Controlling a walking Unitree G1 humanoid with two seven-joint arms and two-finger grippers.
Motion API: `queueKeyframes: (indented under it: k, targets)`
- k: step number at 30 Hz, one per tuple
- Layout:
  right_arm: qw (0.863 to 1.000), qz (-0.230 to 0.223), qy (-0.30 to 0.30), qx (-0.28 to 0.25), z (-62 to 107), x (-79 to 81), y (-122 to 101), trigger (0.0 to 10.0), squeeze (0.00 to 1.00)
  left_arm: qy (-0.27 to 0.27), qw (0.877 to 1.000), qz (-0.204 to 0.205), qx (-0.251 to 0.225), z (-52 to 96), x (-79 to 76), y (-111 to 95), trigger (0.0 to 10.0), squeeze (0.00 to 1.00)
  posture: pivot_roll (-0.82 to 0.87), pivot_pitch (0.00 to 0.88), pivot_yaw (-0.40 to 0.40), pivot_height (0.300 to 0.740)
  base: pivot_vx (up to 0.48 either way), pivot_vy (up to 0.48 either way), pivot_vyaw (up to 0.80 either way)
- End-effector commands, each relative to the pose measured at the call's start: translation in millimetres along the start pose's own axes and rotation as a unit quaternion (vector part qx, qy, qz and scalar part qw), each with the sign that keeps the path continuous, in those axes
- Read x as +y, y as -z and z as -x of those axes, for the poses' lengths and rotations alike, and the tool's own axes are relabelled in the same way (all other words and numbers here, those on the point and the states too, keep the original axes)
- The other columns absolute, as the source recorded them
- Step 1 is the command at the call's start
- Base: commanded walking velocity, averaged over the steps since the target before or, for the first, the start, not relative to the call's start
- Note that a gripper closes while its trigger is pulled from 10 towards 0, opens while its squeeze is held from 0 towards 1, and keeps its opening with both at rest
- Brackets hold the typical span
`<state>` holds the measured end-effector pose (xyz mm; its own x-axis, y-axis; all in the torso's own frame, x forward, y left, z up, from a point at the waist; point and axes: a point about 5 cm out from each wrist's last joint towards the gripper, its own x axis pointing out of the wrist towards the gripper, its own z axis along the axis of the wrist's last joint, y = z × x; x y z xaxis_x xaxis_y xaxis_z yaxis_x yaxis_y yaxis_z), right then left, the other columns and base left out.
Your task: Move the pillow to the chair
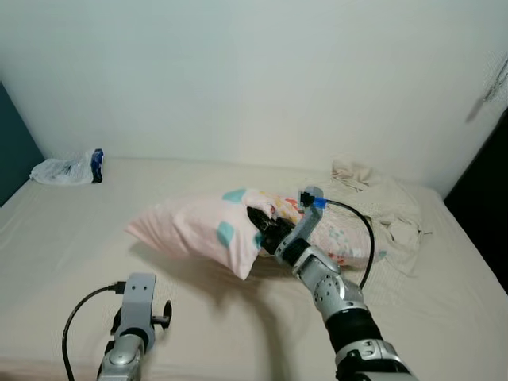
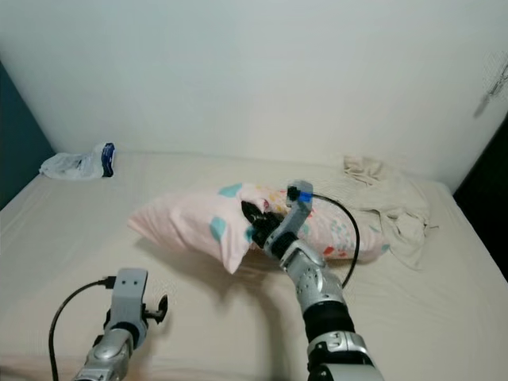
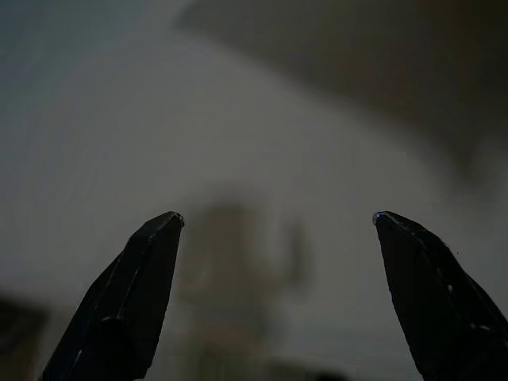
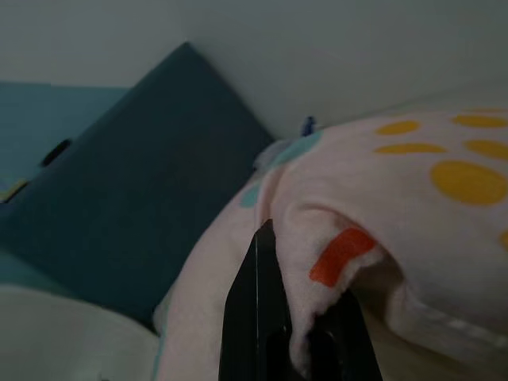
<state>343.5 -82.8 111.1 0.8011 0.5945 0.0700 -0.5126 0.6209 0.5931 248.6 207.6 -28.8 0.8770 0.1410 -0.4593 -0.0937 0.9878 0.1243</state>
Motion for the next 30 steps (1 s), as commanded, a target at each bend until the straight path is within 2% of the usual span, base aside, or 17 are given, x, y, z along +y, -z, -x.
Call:
queueKeyframes:
  k: [1, 2, 3, 4, 9, 12, 15, 17, 19, 21, 22, 24, 25, 26, 28, 29, 30]
  targets:
    - [0.999, 0.023, -0.044, -0.016, -8.6, 13.7, -7.9, 10.0, 0.0, -0.046, 0.998, 0.006, 0.029, 4.5, 22.8, 11.4, 10.0, 0.0, 0.09, 0.0, -0.04, 0.74, 0.0, 0.0, 0.73]
    - [0.998, 0.026, -0.048, -0.013, -9.5, 15.0, -6.3, 10.0, 0.0, -0.077, 0.996, 0.021, 0.038, 6.3, 37.1, 13.9, 10.0, 0.0, 0.1, 0.0, -0.044, 0.74, 0.0, 0.0, 0.73]
    - [0.998, 0.026, -0.048, -0.013, -9.5, 15.0, -6.3, 10.0, 0.0, -0.077, 0.996, 0.021, 0.038, 6.3, 37.1, 13.9, 10.0, 0.0, 0.1, 0.0, -0.044, 0.74, 0.0, 0.0, 0.73]
    - [0.998, 0.031, -0.052, -0.003, -10.5, 16.8, -0.7, 10.0, 0.0, -0.101, 0.993, 0.022, 0.05, 9.9, 51.7, 18.6, 10.0, 0.0, 0.1, 0.0, -0.046, 0.74, 0.0, 0.0, 0.73]
    - [0.998, 0.035, -0.058, 0.016, -11.5, 18.8, 10.8, 10.0, 0.0, -0.125, 0.988, 0.032, 0.079, 18.3, 65.3, 32.0, 10.0, 0.0, 0.11, 0.0, -0.048, 0.74, 0.0, 0.0, 0.73]
    - [0.997, 0.036, -0.061, 0.022, -11.9, 19.9, 14.7, 10.0, 0.0, -0.128, 0.987, 0.036, 0.092, 21.6, 66.7, 38.2, 10.0, 0.0, 0.11, 0.0, -0.047, 0.74, 0.0, 0.0, 0.73]
    - [0.995, 0.037, -0.083, 0.034, -13.0, 27.4, 23.1, 10.0, 0.0, -0.105, 0.985, 0.037, 0.13, 30.3, 51.7, 57.9, 10.0, 0.0, 0.12, 0.0, -0.045, 0.74, 0.0, 0.0, 0.73]
    - [0.995, 0.038, -0.087, 0.037, -13.3, 28.7, 24.7, 10.0, 0.0, -0.1, 0.985, 0.038, 0.136, 31.4, 48.7, 60.6, 10.0, 0.0, 0.12, 0.0, -0.045, 0.74, 0.0, 0.0, 0.73]
    - [0.992, 0.045, -0.102, 0.063, -12.5, 34.0, 40.3, 10.0, 0.0, -0.073, 0.984, 0.039, 0.161, 36.0, 31.1, 71.6, 10.0, 0.0, 0.11, 0.0, -0.045, 0.74, 0.0, 0.0, 0.73]
    - [0.992, 0.047, -0.098, 0.07, -11.5, 32.7, 44.2, 10.0, 0.0, -0.068, 0.984, 0.038, 0.163, 35.9, 28.2, 72.1, 10.0, 0.0, 0.12, 0.0, -0.049, 0.74, 0.0, 0.0, 0.73]
    - [0.991, 0.051, -0.081, 0.094, -6.9, 25.9, 56.7, 10.0, 0.0, -0.053, 0.984, 0.036, 0.166, 35.3, 20.0, 72.5, 10.0, 0.0, 0.12, 0.0, -0.052, 0.74, 0.0, 0.0, 0.73]
    - [0.99, 0.055, -0.068, 0.109, -3.5, 21.4, 63.9, 10.0, 0.0, -0.046, 0.984, 0.033, 0.167, 34.8, 16.0, 72.4, 10.0, 0.0, 0.12, 0.0, -0.052, 0.74, 0.0, 0.0, 0.73]
    - [0.986, 0.064, -0.025, 0.155, 10.2, 6.2, 83.8, 10.0, 0.0, -0.027, 0.985, 0.028, 0.169, 33.5, 6.3, 71.5, 10.0, 0.0, 0.12, 0.0, -0.056, 0.74, 0.0, 0.0, 0.73]
    - [0.986, 0.064, -0.025, 0.155, 10.2, 6.2, 83.8, 10.0, 0.0, -0.027, 0.985, 0.028, 0.169, 33.5, 6.3, 71.5, 10.0, 0.0, 0.12, 0.0, -0.056, 0.74, 0.0, 0.0, 0.73]
    - [0.978, 0.058, 0.025, 0.2, 30.1, -10.0, 104.2, 10.0, 0.0, -0.005, 0.985, 0.022, 0.171, 32.2, -3.9, 70.2, 10.0, 0.0, 0.12, 0.0, -0.059, 0.74, 0.0, 0.0, 0.73]
    - [0.978, 0.058, 0.025, 0.2, 30.1, -10.0, 104.2, 10.0, 0.0, -0.005, 0.985, 0.022, 0.171, 32.2, -3.9, 70.2, 10.0, 0.0, 0.12, 0.0, -0.059, 0.74, 0.0, 0.0, 0.73]
    - [0.97, 0.055, 0.058, 0.23, 46.0, -20.4, 116.8, 10.0, 0.0, 0.01, 0.985, 0.023, 0.171, 31.6, -10.6, 69.5, 10.0, 0.0, 0.12, 0.0, -0.061, 0.74, 0.0, 0.0, 0.73]
